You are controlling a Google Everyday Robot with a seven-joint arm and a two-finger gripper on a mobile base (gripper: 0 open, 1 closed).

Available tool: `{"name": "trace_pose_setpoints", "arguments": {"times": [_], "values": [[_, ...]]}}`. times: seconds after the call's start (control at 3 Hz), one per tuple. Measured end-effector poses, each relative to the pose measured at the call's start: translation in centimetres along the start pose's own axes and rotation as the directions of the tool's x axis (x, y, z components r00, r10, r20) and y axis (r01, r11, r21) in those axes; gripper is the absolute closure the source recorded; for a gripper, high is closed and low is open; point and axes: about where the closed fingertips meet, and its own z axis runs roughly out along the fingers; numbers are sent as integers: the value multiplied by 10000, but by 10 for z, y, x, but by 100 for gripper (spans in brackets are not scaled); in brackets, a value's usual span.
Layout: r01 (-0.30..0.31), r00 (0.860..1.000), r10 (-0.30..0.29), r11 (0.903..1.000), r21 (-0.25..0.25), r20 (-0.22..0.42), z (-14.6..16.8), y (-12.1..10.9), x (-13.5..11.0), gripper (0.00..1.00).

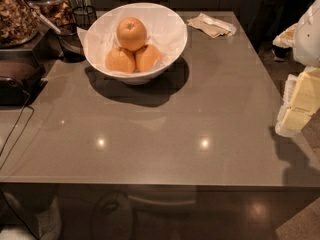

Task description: Pick orange from white bowl

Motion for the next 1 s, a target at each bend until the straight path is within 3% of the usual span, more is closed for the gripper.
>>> {"name": "trace_pose_setpoints", "arguments": {"times": [0.67, 1.0], "values": [[-286, 9995, 287, 9996, -13, 107, -2, -5, -7, 0], [-772, 9968, 782, 9957, -514, 181, 6, -24, -29, 0]]}}
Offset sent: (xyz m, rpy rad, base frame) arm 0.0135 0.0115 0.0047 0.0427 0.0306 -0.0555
